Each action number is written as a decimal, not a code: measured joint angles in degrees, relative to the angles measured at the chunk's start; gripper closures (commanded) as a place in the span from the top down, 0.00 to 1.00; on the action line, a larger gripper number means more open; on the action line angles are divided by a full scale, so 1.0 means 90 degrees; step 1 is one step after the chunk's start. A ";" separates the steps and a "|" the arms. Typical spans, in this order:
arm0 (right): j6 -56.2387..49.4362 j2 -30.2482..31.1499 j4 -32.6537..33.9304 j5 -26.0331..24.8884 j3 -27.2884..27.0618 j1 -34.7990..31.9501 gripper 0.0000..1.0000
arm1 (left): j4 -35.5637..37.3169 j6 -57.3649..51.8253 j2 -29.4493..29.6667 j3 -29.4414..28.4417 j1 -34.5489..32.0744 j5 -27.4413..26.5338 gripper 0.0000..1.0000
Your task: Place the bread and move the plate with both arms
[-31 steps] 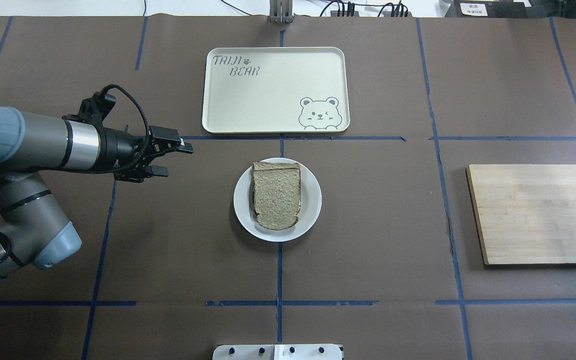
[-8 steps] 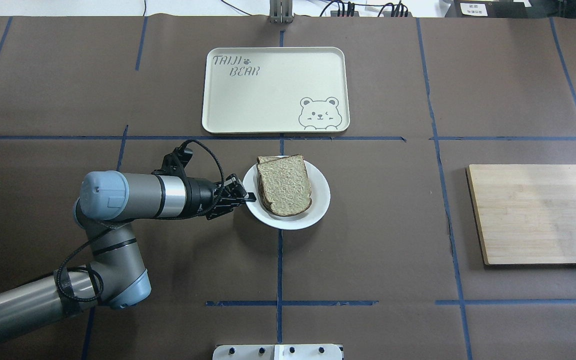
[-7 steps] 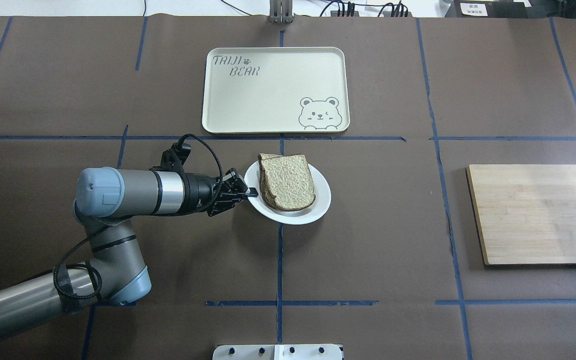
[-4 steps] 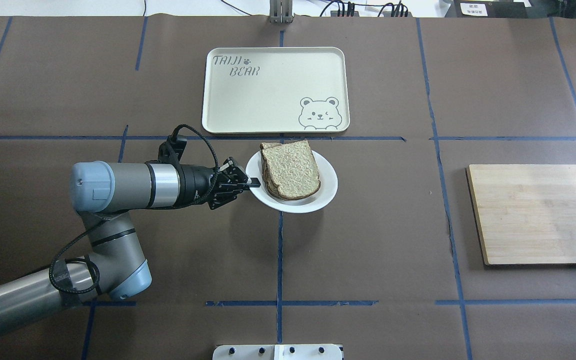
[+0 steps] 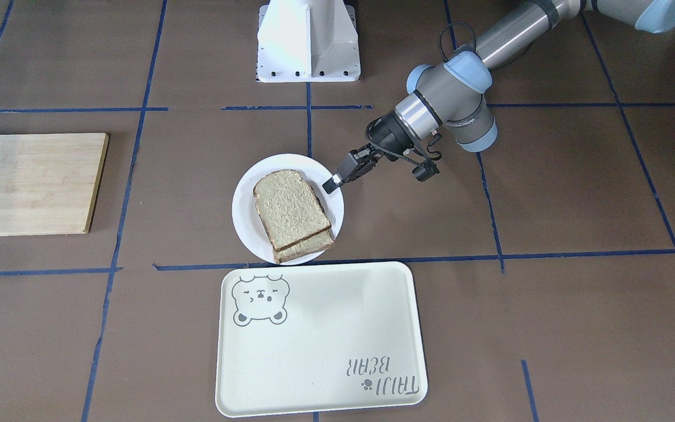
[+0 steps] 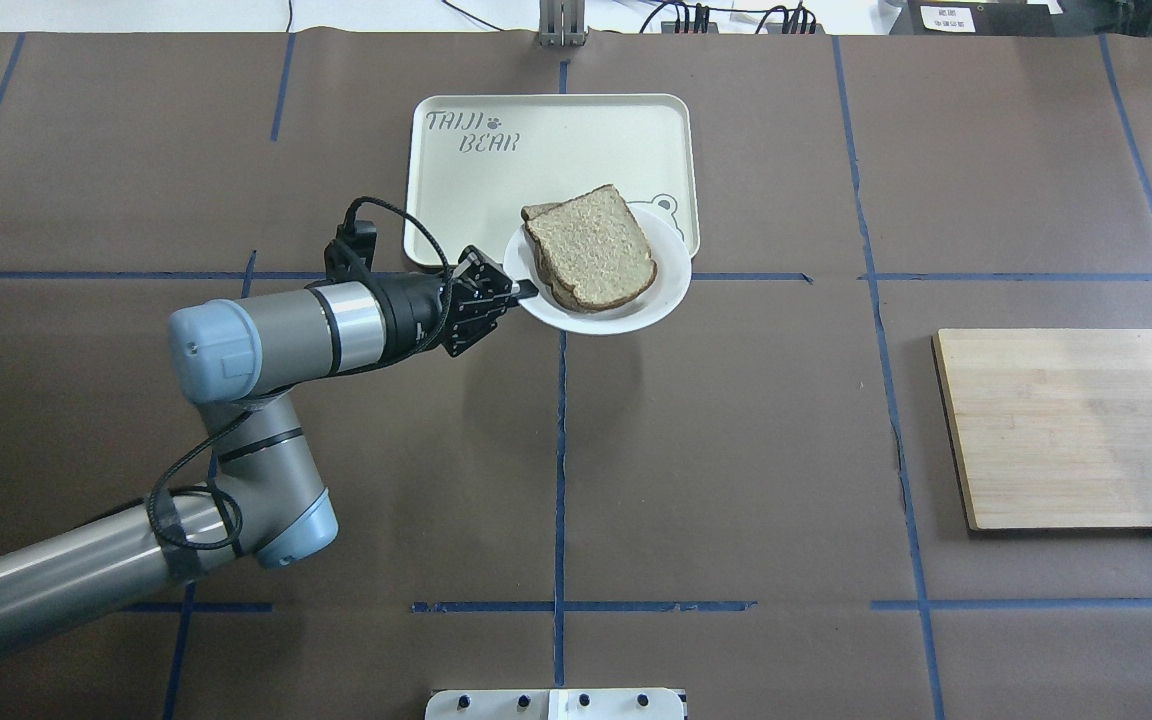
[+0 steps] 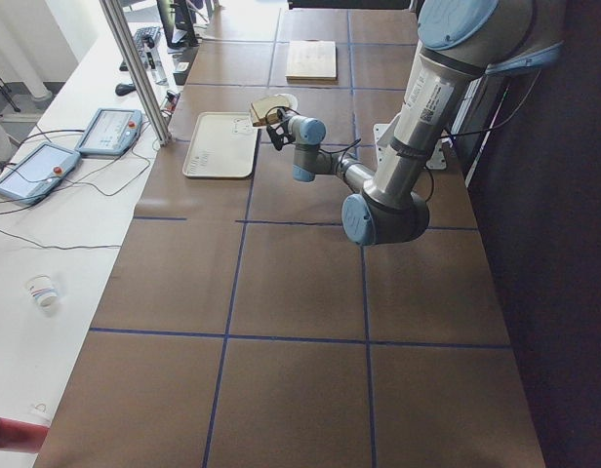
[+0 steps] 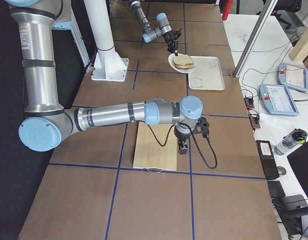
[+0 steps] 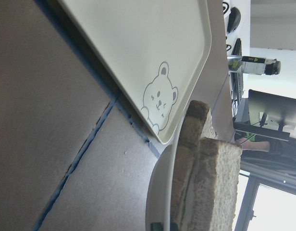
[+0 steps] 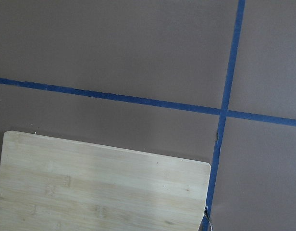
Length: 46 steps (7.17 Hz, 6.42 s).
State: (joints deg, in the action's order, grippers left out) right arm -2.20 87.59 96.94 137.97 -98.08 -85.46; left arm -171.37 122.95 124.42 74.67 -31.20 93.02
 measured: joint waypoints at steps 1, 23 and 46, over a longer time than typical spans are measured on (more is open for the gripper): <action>0.0000 0.0000 0.0000 -0.0037 0.0000 -0.0002 1.00 | -0.0007 -0.0005 0.0440 -0.0657 -0.0178 -0.0138 0.00; -0.0094 0.0205 0.0000 -0.0222 0.0019 -0.0222 1.00 | 0.7387 -1.1212 -0.2933 0.2242 -0.4961 0.3101 1.00; -0.0255 0.1312 -0.0302 -0.0213 0.0025 -0.0992 1.00 | 1.0055 -1.4872 -0.4391 0.2514 -0.6514 0.4752 1.00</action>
State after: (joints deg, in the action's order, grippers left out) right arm -4.49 99.40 94.23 136.06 -97.86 -94.40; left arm -80.88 -10.90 84.90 97.29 -89.82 135.79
